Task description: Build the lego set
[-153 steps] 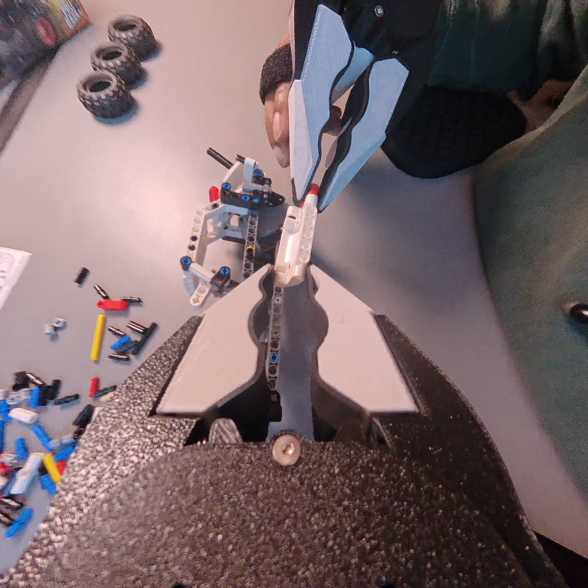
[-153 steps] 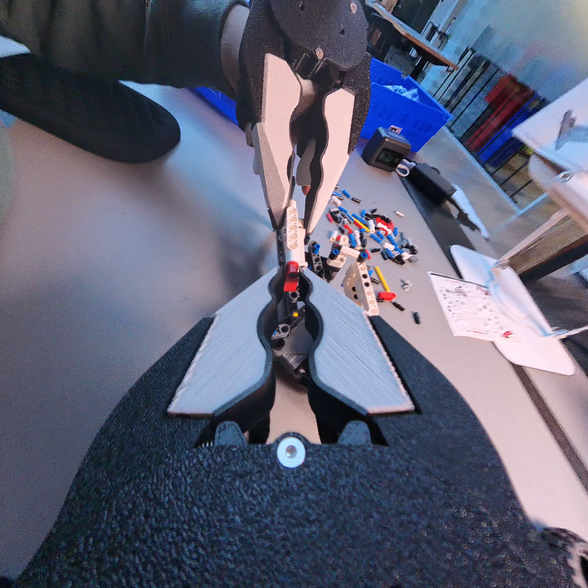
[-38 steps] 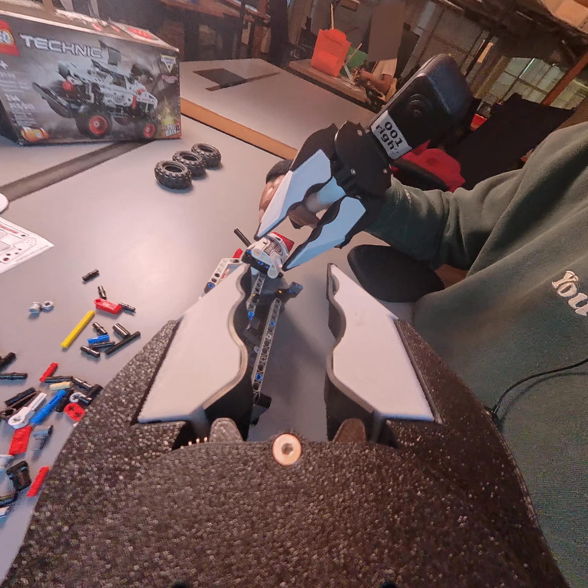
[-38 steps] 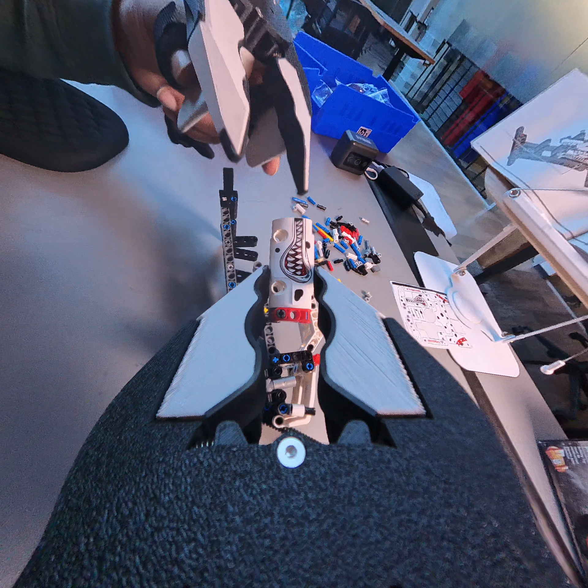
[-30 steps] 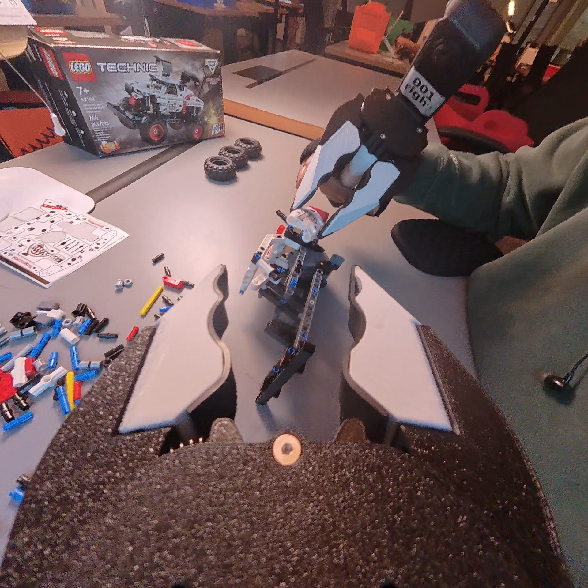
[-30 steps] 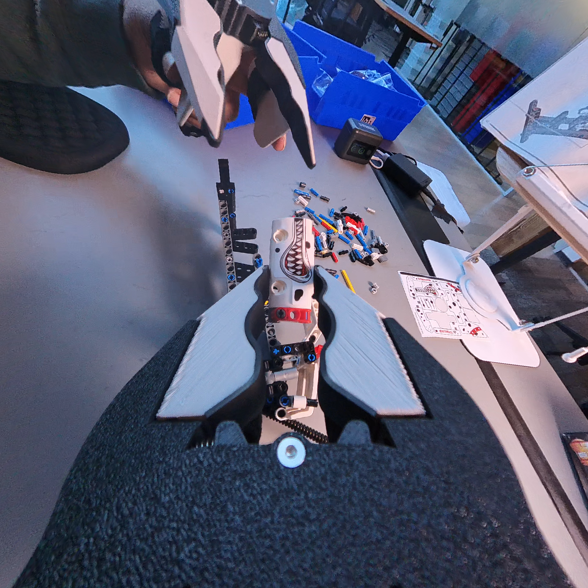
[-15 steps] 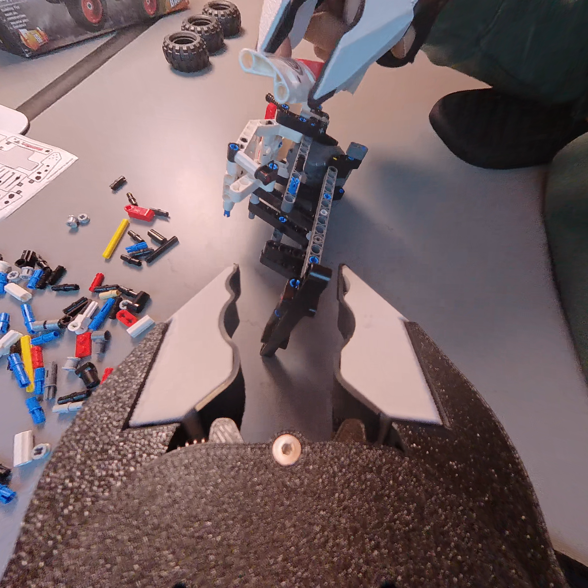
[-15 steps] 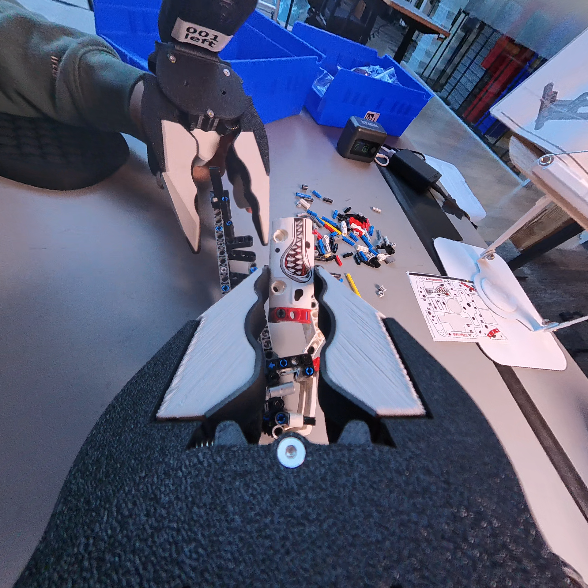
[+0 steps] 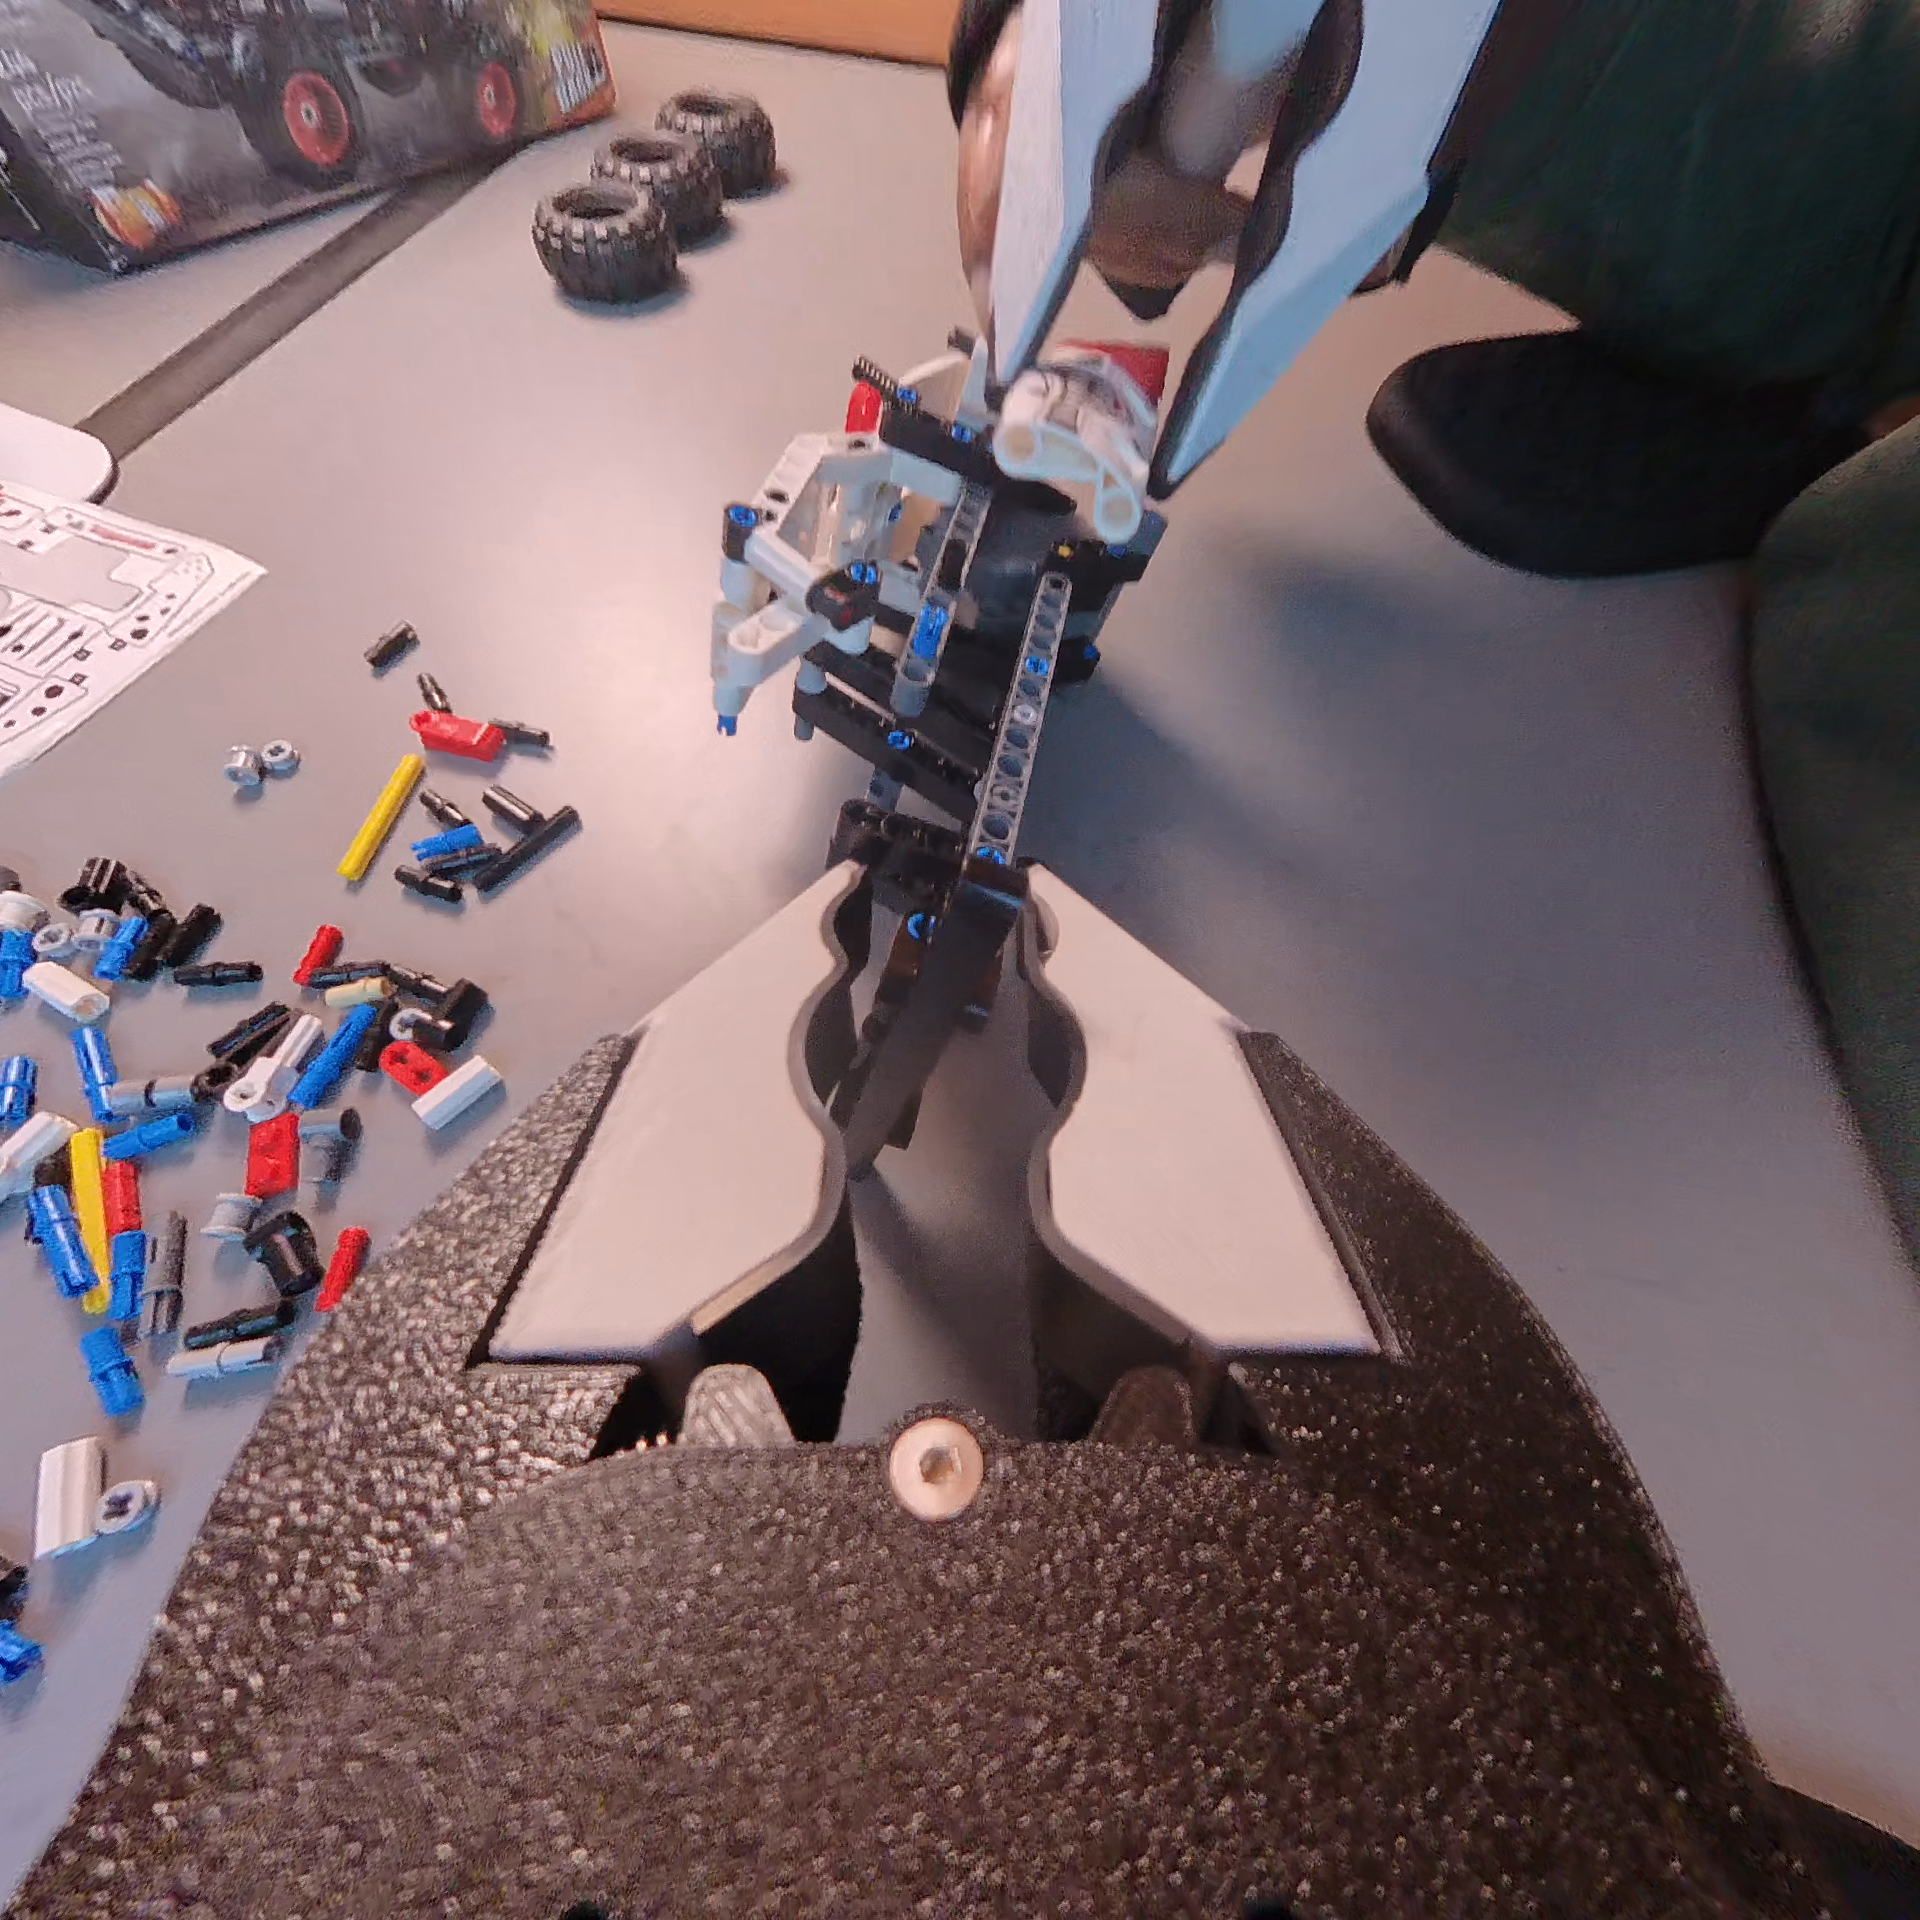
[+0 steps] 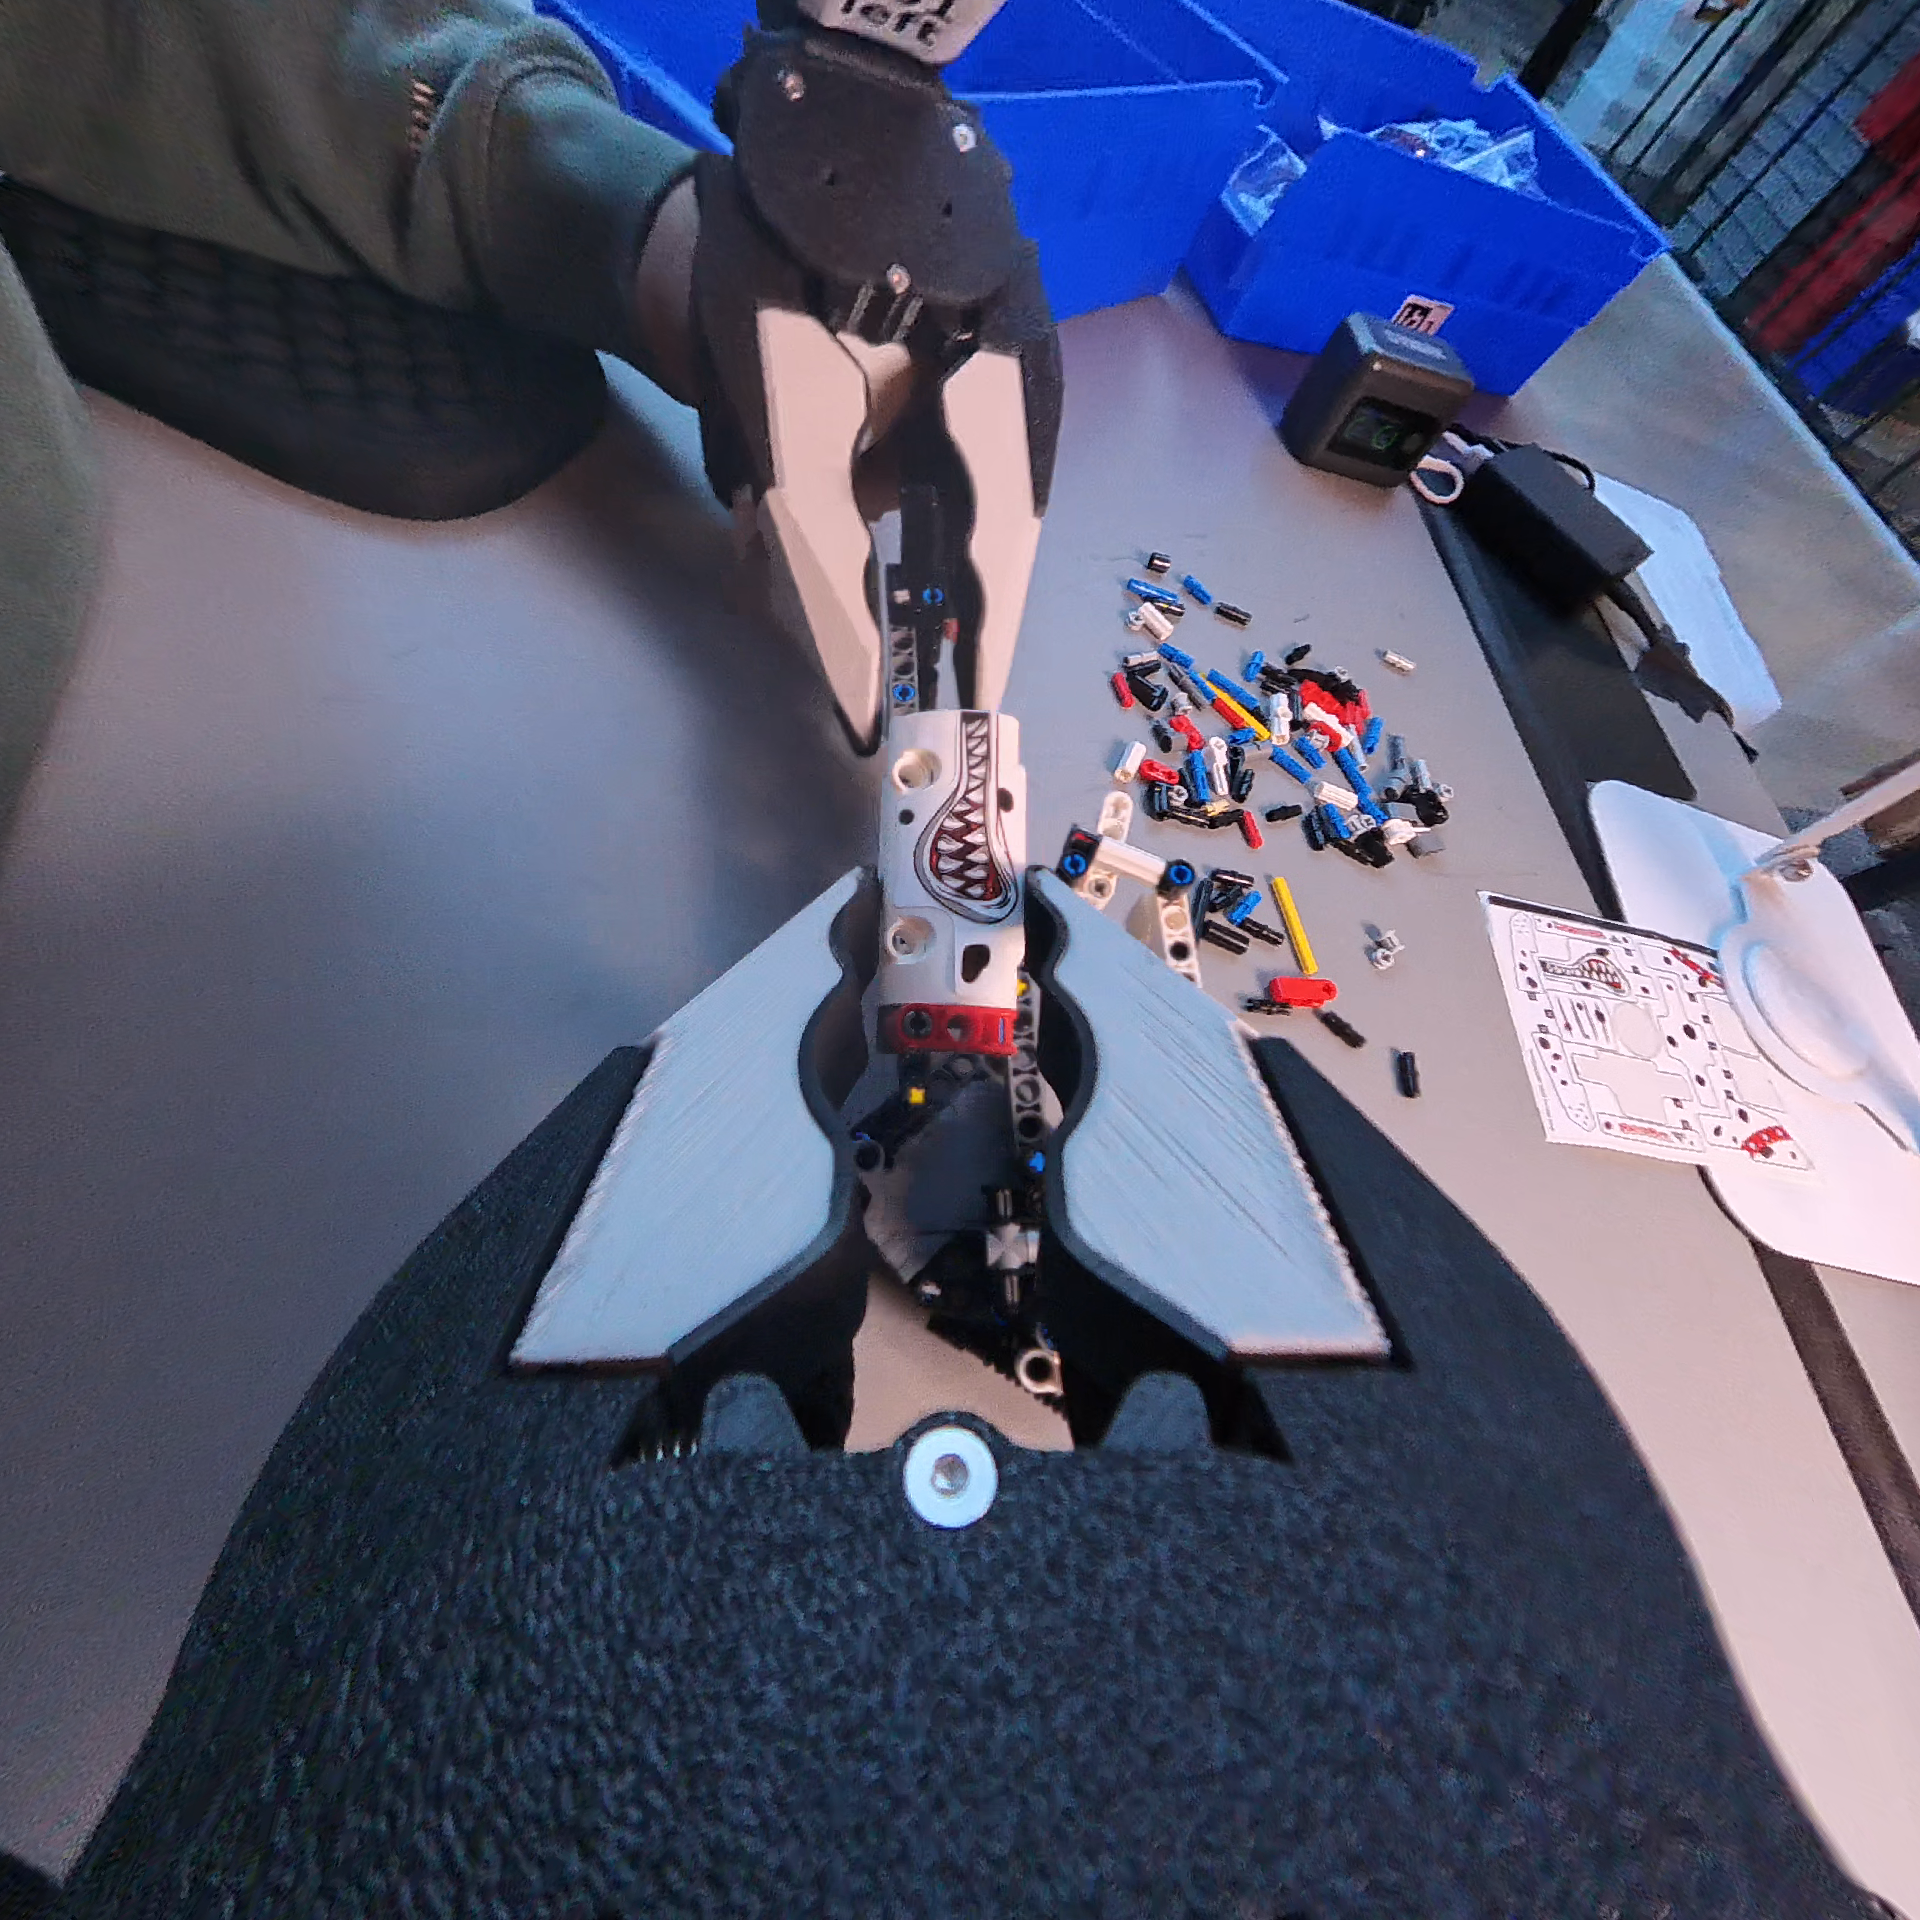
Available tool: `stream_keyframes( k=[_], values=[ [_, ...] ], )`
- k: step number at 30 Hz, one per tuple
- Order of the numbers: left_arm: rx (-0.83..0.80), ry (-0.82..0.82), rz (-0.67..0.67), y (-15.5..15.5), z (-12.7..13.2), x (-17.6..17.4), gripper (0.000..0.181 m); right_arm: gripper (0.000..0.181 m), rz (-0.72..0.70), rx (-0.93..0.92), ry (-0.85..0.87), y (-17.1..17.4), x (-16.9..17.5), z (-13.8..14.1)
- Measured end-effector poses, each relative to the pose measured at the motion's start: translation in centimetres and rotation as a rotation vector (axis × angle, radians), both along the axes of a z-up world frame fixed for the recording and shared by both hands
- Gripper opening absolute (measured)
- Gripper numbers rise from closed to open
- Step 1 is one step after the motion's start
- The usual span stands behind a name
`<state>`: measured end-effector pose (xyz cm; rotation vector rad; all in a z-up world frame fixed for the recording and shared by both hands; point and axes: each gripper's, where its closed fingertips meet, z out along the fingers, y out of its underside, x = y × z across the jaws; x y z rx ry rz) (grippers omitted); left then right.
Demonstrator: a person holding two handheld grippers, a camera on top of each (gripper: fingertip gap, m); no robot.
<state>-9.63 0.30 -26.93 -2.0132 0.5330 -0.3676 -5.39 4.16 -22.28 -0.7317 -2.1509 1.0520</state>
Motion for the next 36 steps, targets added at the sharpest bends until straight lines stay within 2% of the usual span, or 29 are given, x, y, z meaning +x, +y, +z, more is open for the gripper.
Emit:
stream_keyframes(
  k=[6,14,19,29,36],
  values=[
    [0.080,-0.075,-0.012,-0.4,2.1,-0.2,0.037,0.027,0.038,0.015,-0.059,-0.8,1.2,-1.2],
    [0.049,-0.002,-0.014,-0.3,0.5,-0.3,0.054,0.027,0.055,0.014,-0.103,-0.9,1.8,-2.5],
    [0.043,0.023,-0.008,-0.2,0.2,-0.4,0.054,0.027,0.058,0.009,-0.101,-0.9,1.8,-2.5],
    [0.055,0.034,0.019,0.0,0.3,-0.8,0.050,0.027,0.025,-0.021,-0.034,-0.1,1.3,-1.4],
    [0.032,0.067,0.005,-0.2,-0.3,-0.8,0.025,0.027,-0.021,-0.027,0.001,0.9,0.7,-1.0]
  ],
)
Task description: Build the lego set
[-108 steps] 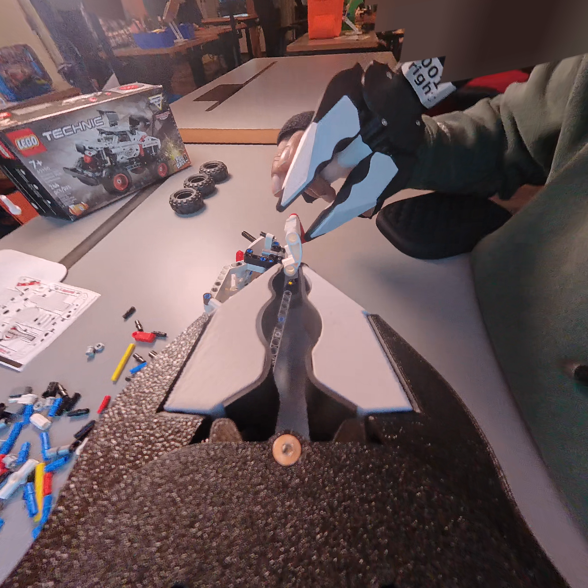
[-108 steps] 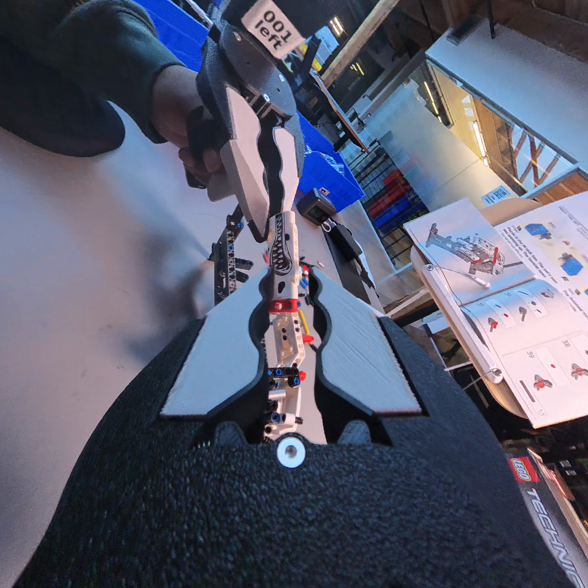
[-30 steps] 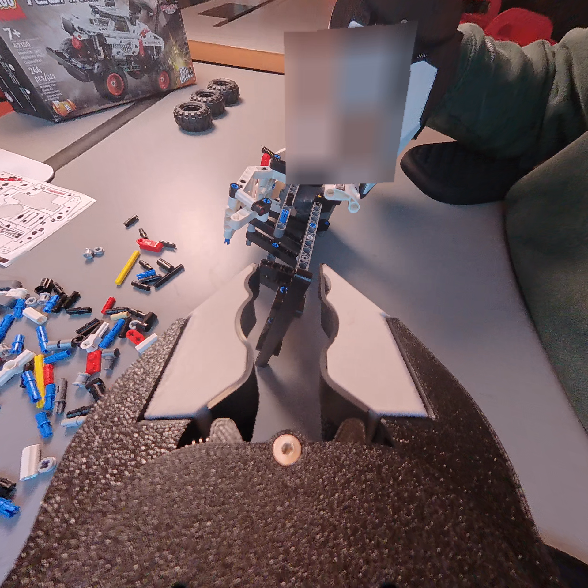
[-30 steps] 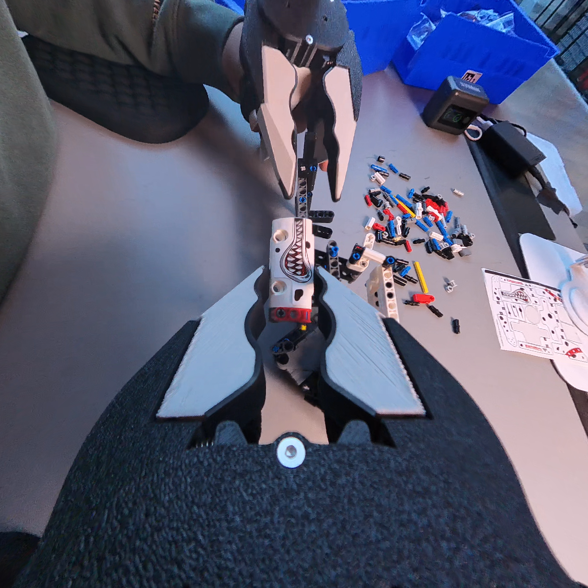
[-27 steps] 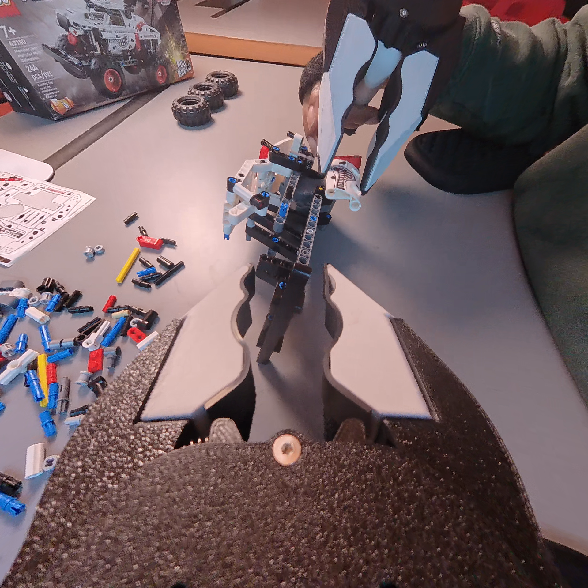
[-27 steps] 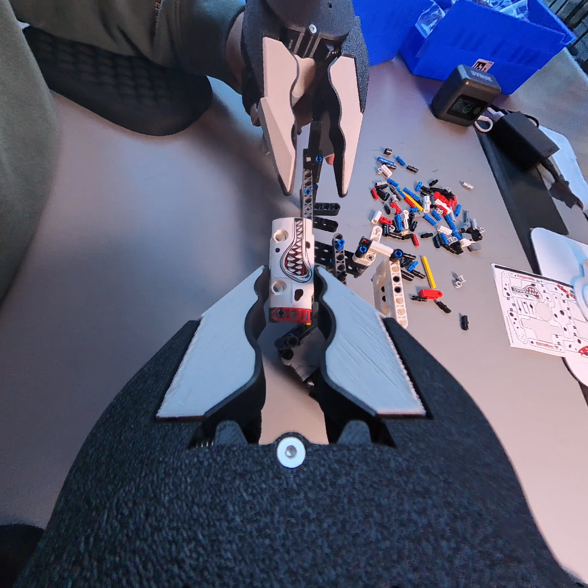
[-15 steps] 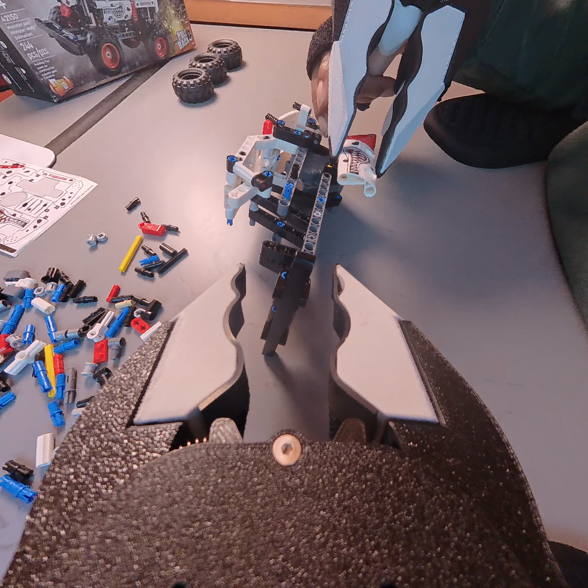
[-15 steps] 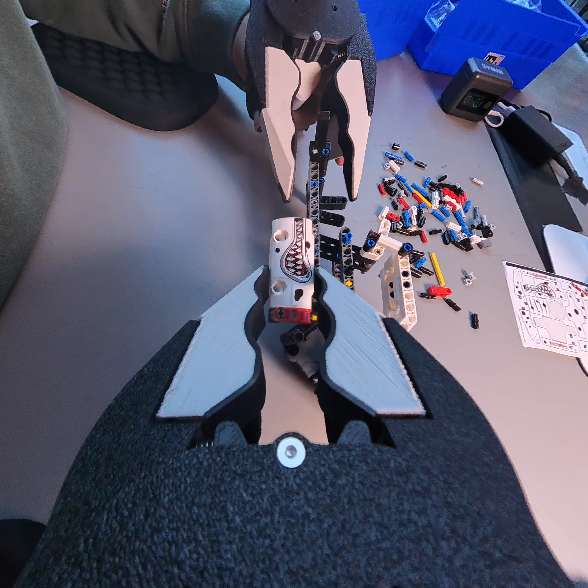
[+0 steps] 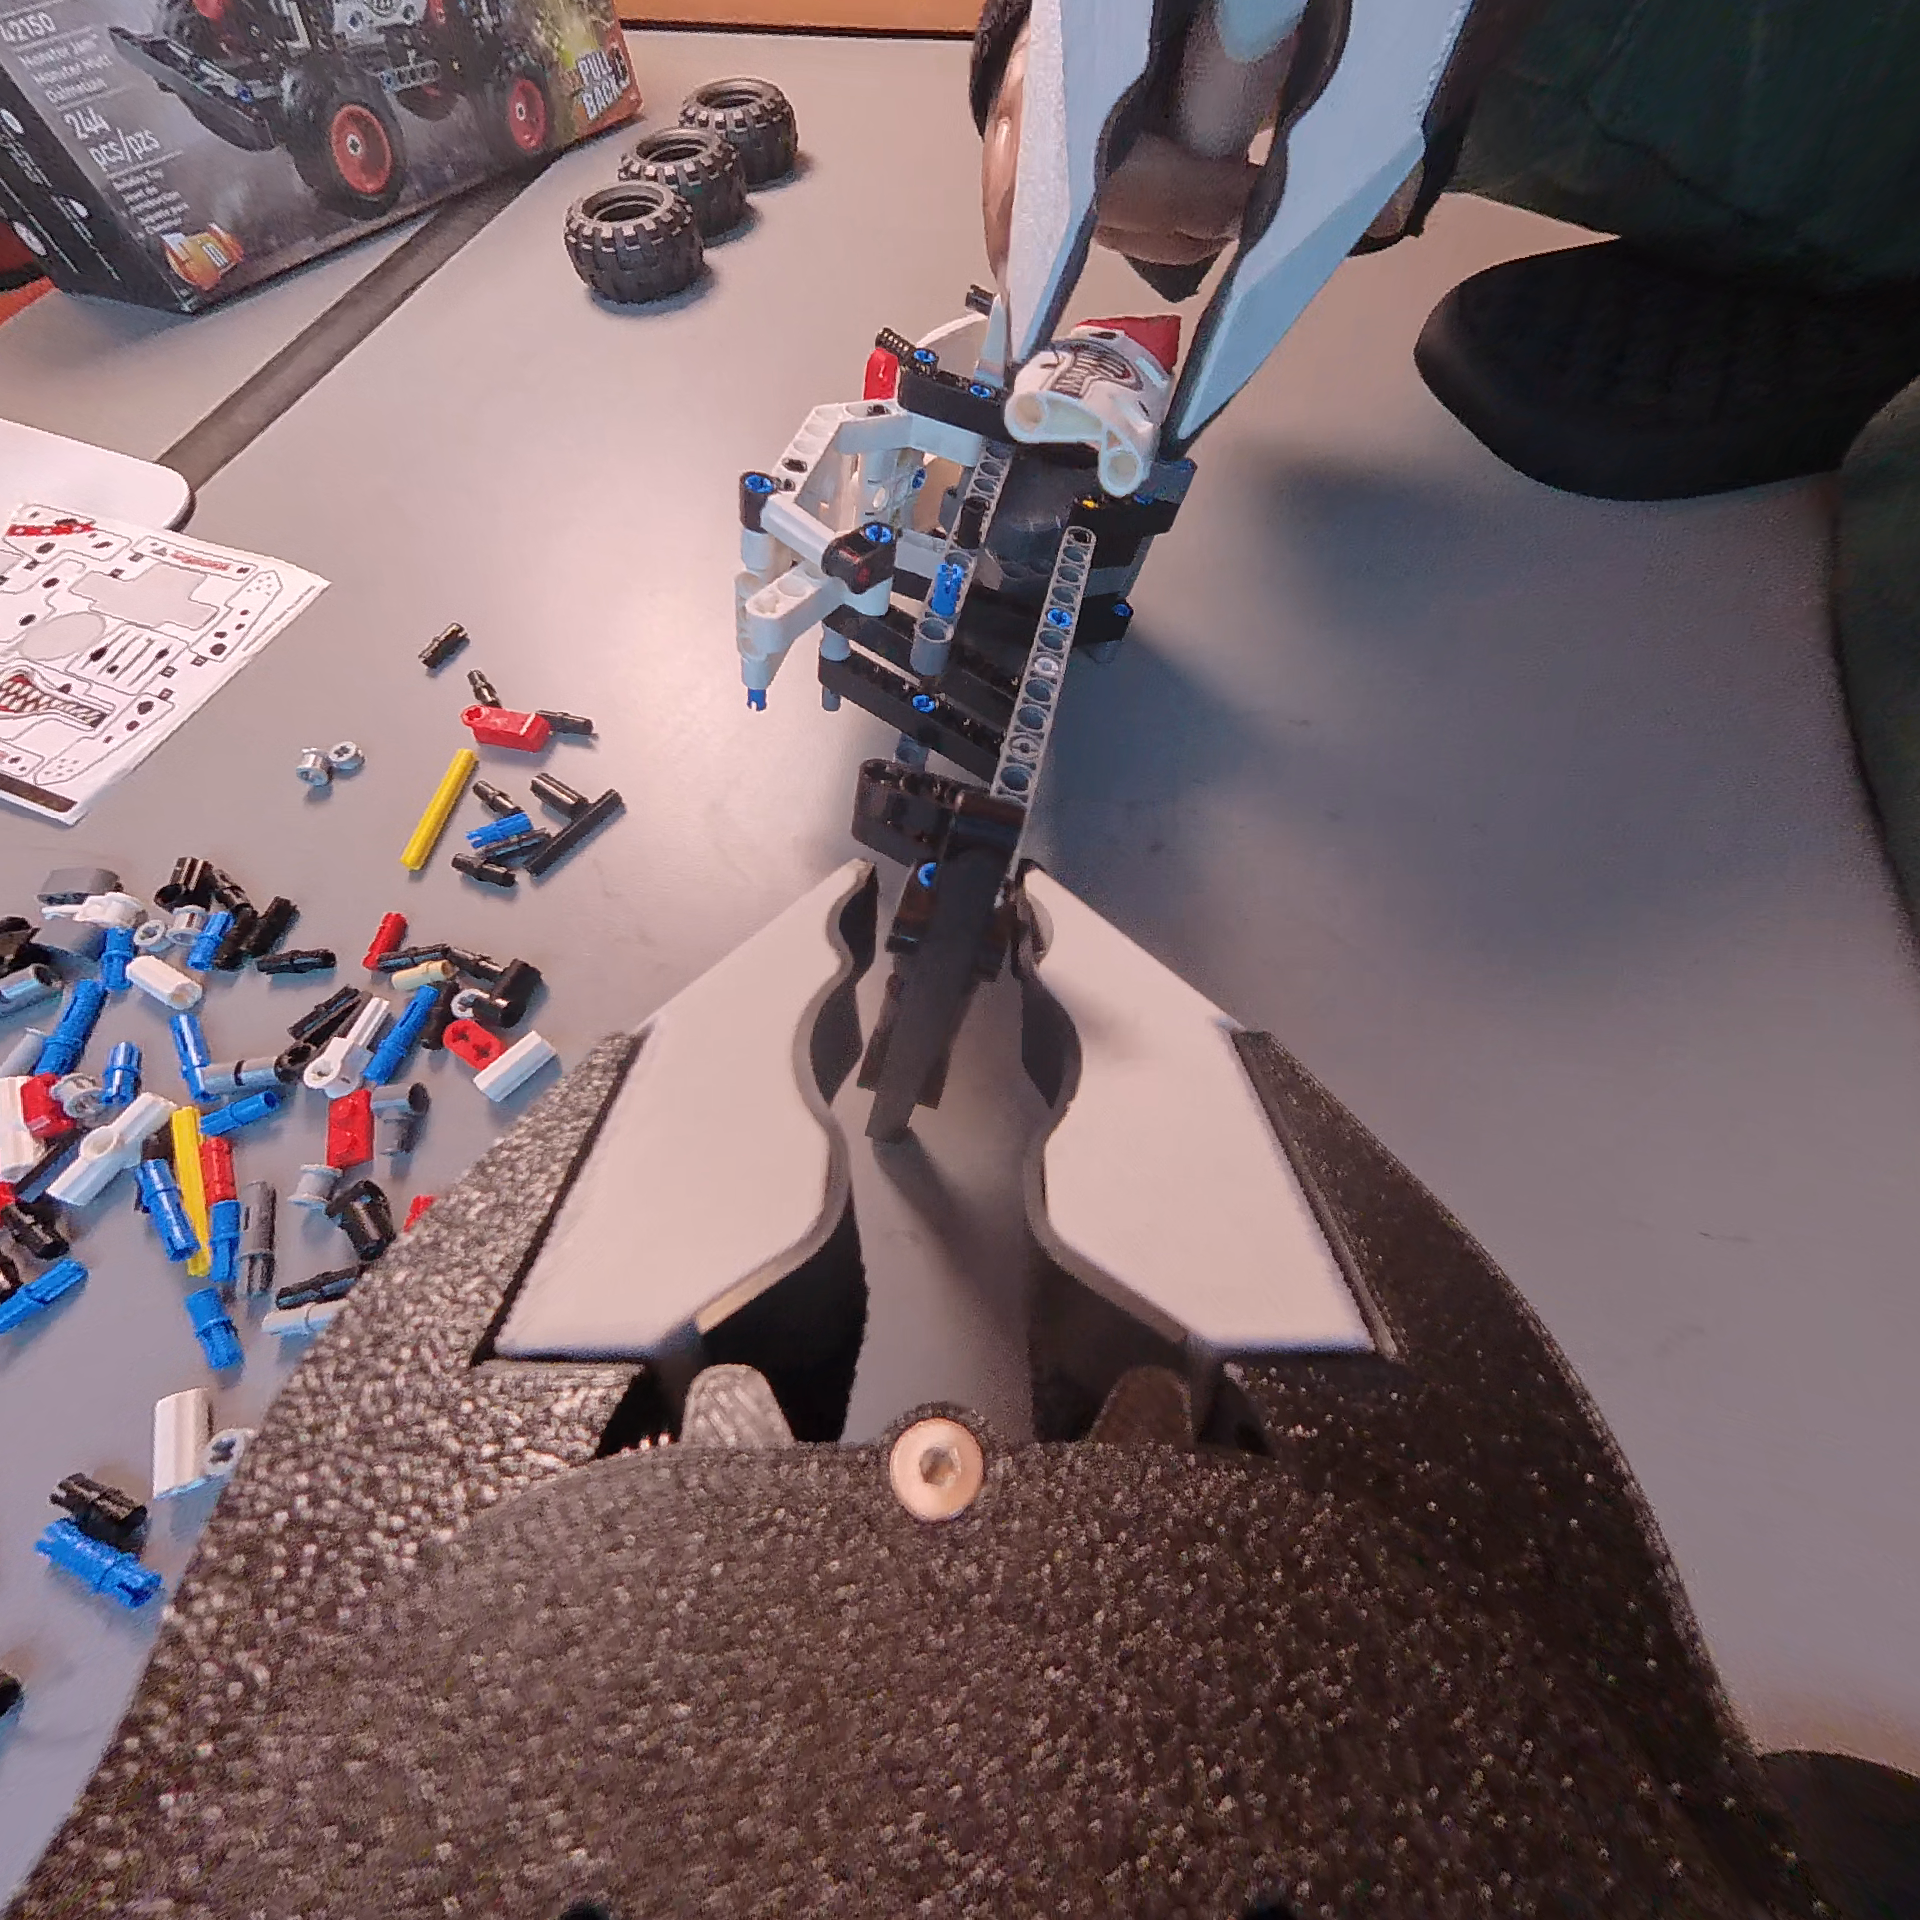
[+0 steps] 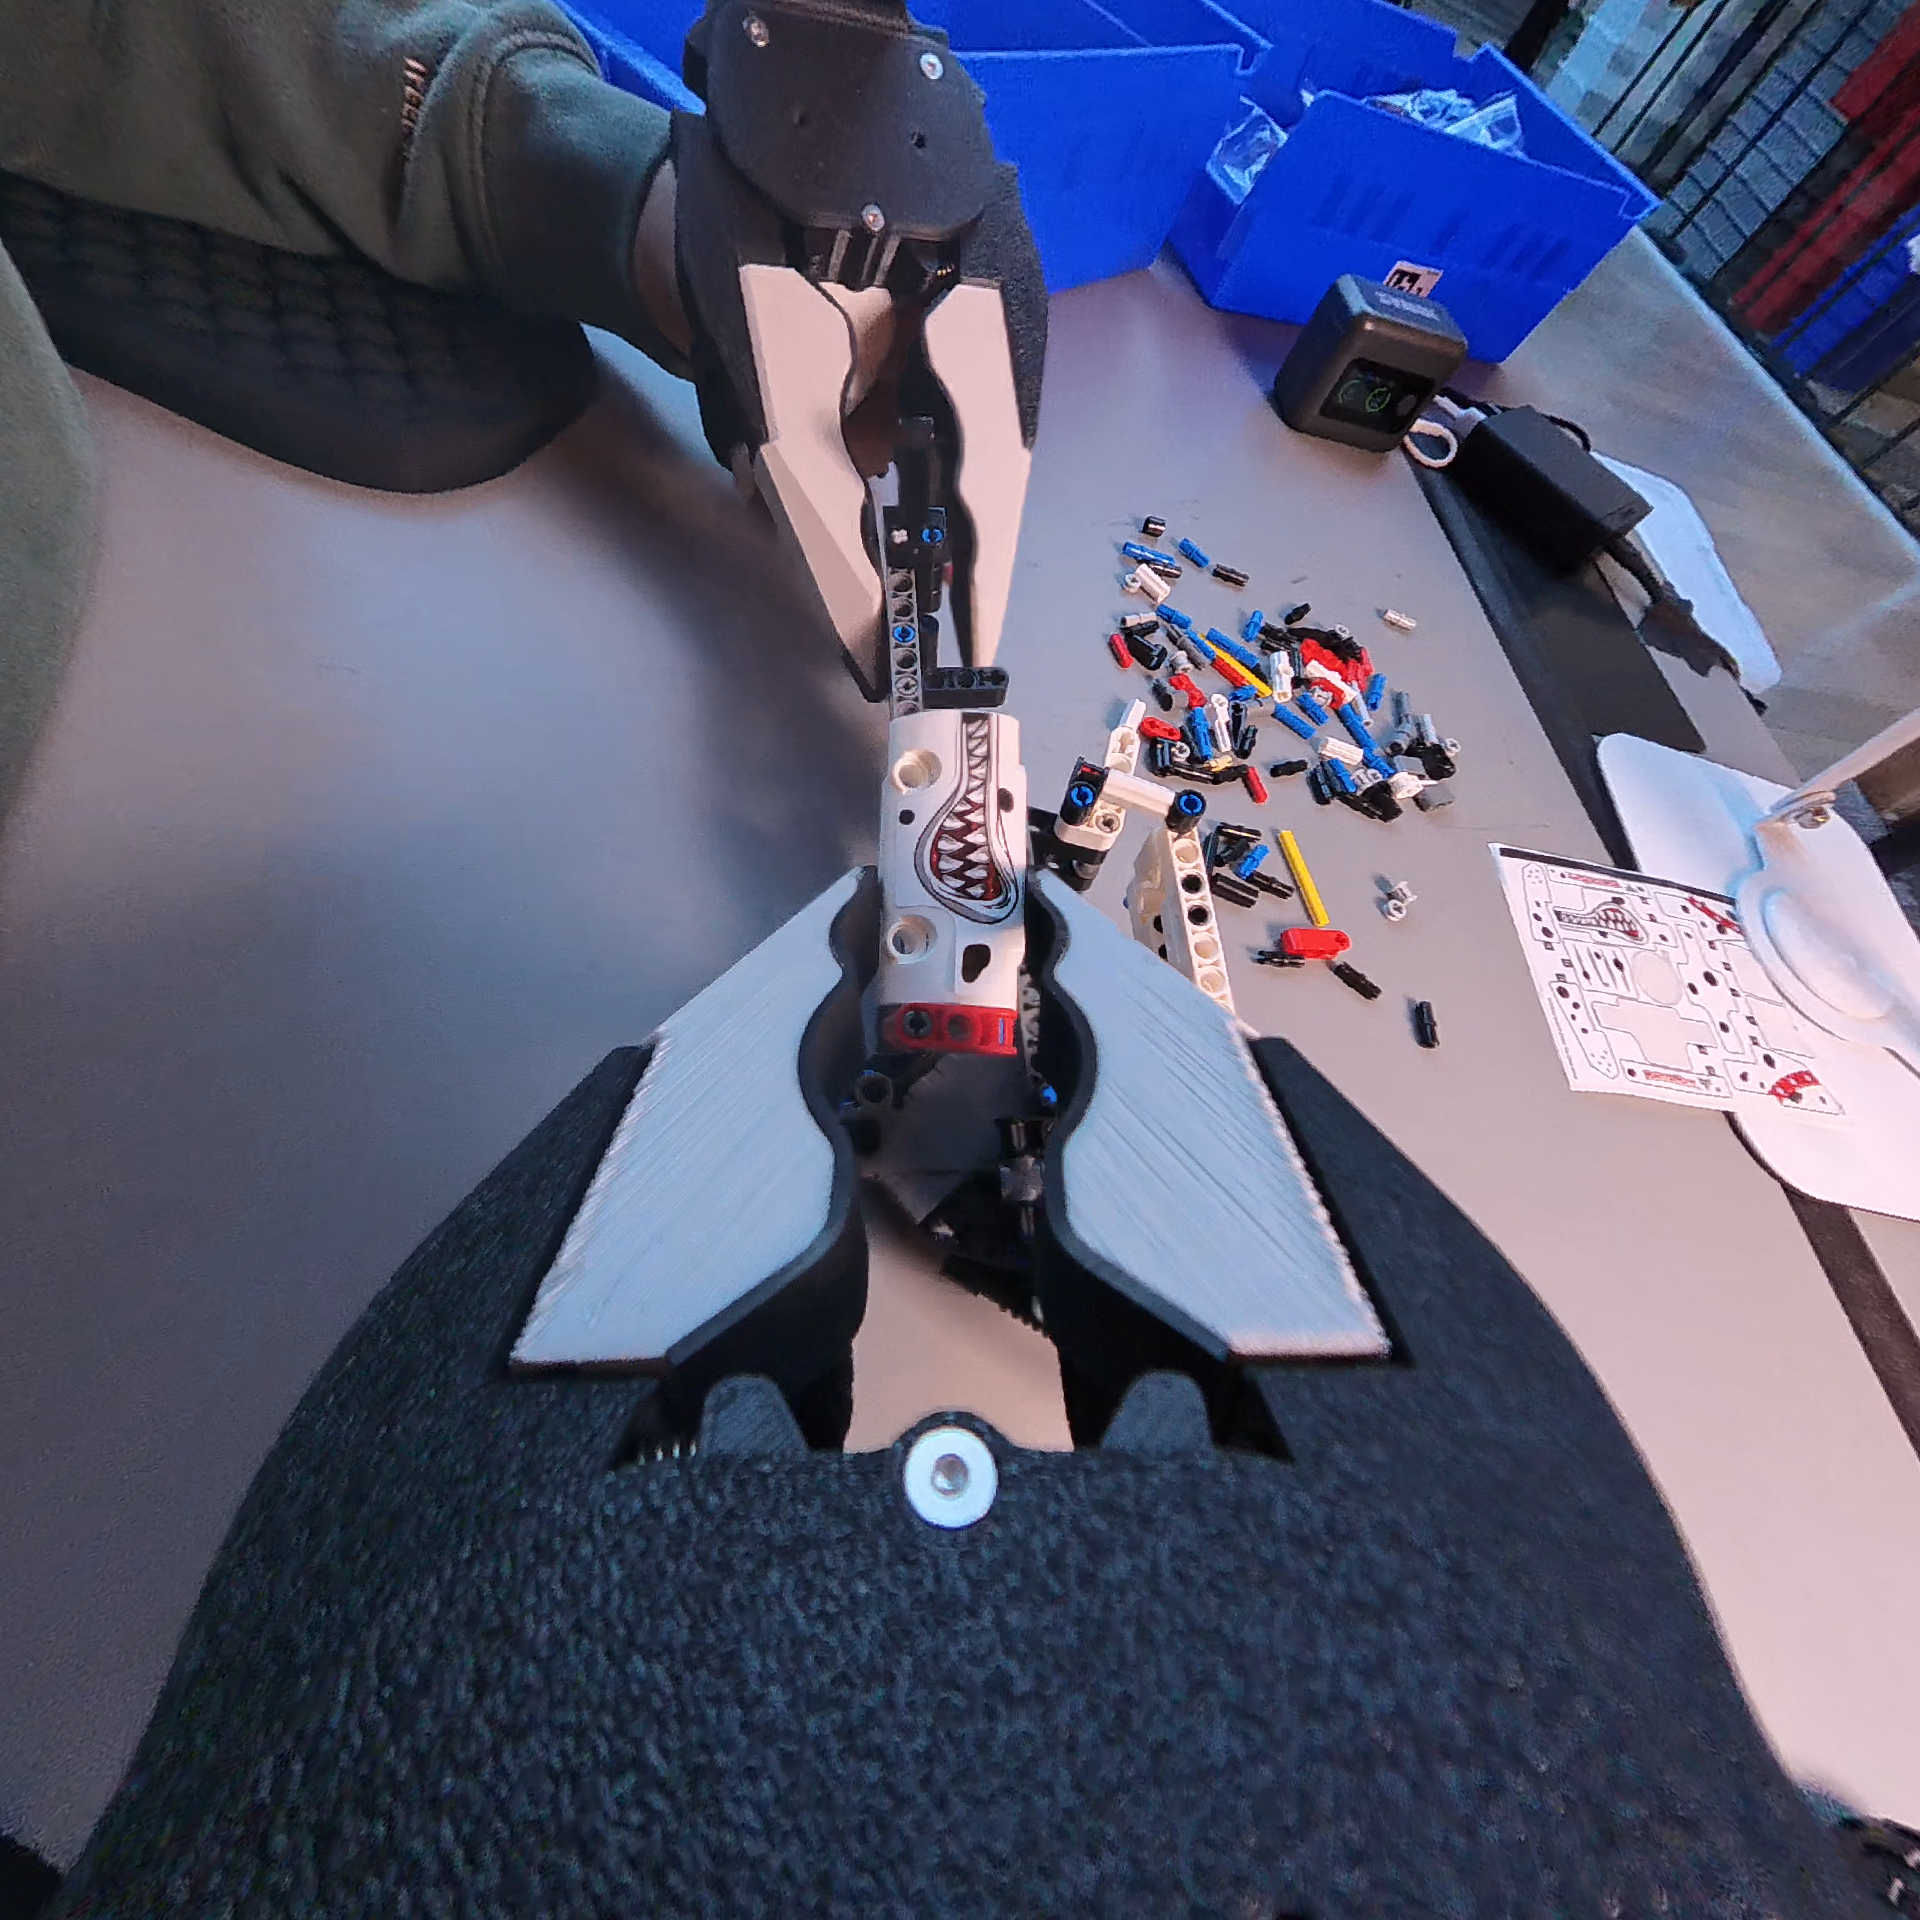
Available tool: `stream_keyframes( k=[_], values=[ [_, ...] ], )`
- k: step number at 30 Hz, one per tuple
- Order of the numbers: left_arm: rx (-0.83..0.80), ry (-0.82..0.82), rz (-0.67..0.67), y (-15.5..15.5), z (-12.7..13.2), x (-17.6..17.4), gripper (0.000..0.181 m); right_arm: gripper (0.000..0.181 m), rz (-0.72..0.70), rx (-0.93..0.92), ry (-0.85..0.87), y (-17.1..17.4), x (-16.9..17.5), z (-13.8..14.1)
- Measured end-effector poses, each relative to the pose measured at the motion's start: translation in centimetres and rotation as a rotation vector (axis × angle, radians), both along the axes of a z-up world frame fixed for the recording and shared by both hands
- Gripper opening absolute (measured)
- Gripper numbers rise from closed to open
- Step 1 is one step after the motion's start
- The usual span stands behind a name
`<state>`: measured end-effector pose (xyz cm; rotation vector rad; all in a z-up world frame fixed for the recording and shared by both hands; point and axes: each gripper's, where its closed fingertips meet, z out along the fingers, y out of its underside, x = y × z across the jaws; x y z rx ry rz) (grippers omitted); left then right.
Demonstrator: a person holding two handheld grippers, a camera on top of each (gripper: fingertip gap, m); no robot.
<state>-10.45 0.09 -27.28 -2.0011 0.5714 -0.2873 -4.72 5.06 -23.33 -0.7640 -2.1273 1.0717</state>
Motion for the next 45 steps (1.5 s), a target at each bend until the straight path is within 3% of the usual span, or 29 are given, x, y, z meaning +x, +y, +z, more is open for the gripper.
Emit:
stream_keyframes(
  k=[7,15,21,45],
  values=[
    [0.006,-0.001,0.012,0.1,0.0,0.1,0.022,0.027,-0.038,-0.032,0.040,0.7,-0.8,0.4],
    [0.004,-0.107,0.087,0.8,0.6,-0.9,0.071,0.027,-0.062,-0.063,0.033,1.7,-1.7,0.3],
    [0.048,-0.235,0.161,1.2,2.3,-2.4,0.090,0.027,-0.062,-0.091,0.035,1.9,-2.1,0.6],
    [0.037,-0.242,0.153,1.1,2.1,-2.2,0.086,0.027,-0.123,-0.055,0.029,3.5,-1.8,0.7]
  ],
)
